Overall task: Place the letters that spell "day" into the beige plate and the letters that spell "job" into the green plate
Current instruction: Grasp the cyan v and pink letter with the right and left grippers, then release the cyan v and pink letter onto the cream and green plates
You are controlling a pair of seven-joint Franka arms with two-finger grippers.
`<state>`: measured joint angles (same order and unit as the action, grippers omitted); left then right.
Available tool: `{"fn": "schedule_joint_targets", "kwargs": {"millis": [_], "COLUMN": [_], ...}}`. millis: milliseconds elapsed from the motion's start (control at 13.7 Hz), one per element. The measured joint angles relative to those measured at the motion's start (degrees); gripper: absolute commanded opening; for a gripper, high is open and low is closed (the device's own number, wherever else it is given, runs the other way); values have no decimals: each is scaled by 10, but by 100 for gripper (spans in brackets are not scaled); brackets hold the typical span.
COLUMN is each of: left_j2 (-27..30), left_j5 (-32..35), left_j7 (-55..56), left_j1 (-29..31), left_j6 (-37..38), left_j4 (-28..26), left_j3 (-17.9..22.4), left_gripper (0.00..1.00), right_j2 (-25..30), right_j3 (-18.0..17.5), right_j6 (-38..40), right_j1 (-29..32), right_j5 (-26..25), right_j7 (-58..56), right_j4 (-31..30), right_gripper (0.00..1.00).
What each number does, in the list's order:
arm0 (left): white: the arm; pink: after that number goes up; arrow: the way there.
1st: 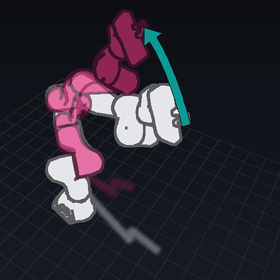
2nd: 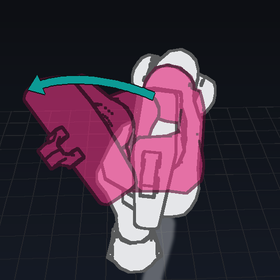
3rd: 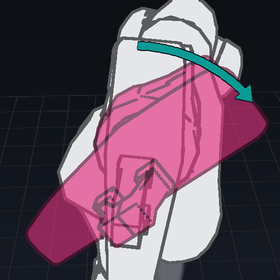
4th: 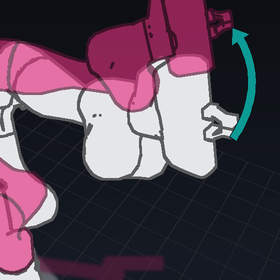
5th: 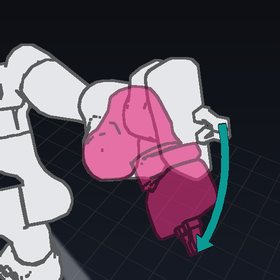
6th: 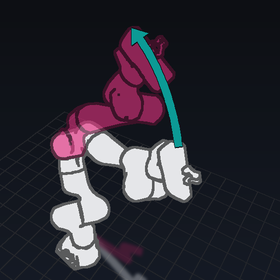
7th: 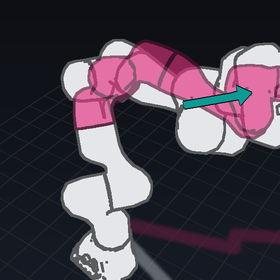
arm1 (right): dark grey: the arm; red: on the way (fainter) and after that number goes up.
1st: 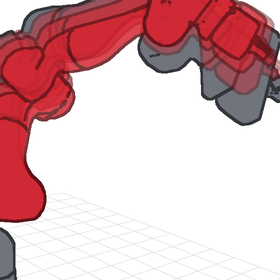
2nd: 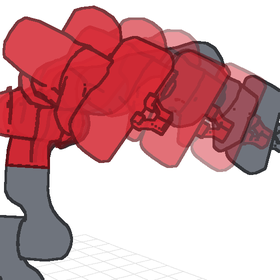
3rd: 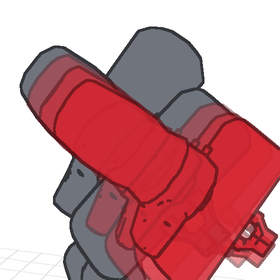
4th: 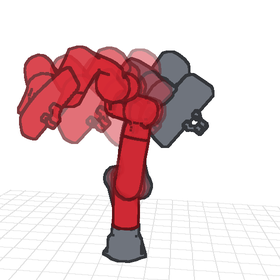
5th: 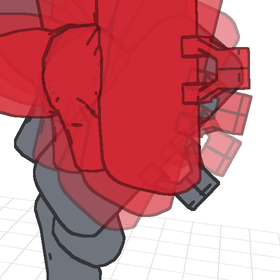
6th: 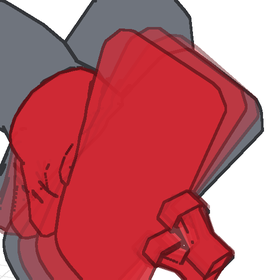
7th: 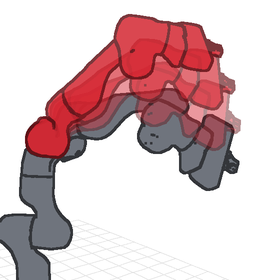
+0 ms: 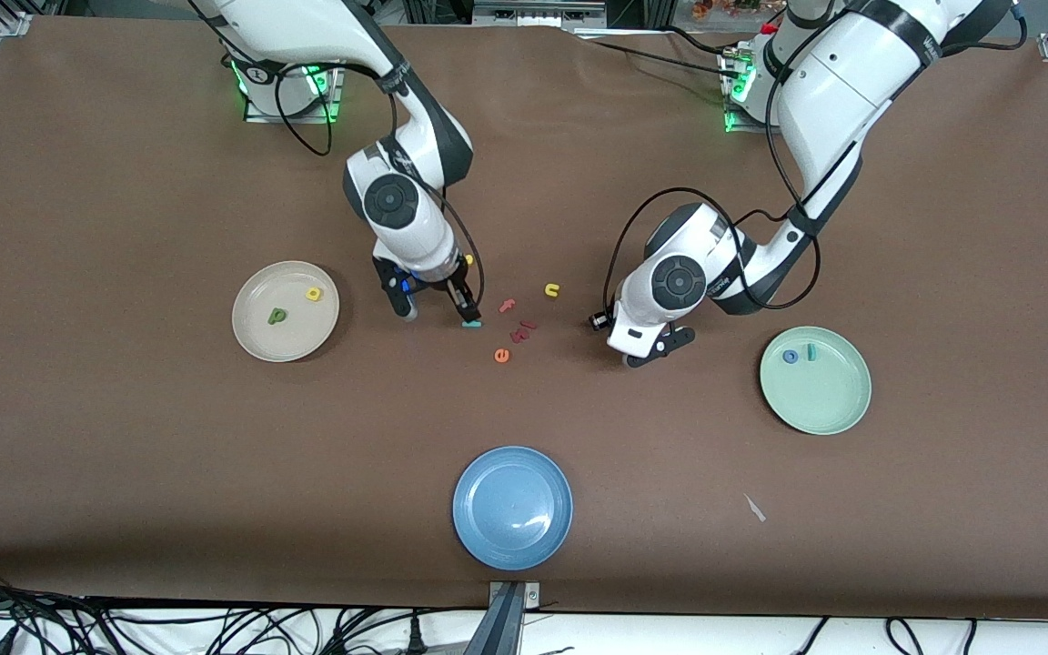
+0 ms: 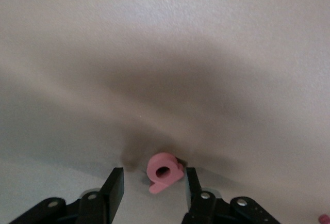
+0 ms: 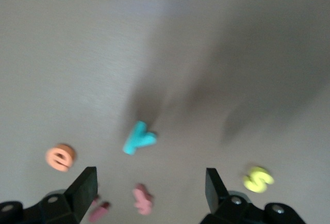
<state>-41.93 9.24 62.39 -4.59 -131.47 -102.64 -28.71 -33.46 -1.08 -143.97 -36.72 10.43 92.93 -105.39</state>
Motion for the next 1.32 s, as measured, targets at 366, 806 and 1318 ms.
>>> {"fn": "schedule_joint_targets", "kwargs": {"millis": [366,806,1318], "left_j2": [-12,-14,18], "left_j5": [0,0,0], "left_j7": [16,25,9], "left_j1": [-3,-7,32], "left_j6": [0,-1,27], "left_j4": [15,22,46], "left_j3": [4,4,10], "left_gripper": [45,9,6], "right_j2": [-82,-83,-82], "right_j3": [11,12,16], "right_j6": [0,36,43], "right_j1": [-2,-10,-12], "right_j5": [-8,-12,-26], "right_j7": [0,0,0], "right_j4": [80,83,87], "right_gripper": [92,83,28]}}
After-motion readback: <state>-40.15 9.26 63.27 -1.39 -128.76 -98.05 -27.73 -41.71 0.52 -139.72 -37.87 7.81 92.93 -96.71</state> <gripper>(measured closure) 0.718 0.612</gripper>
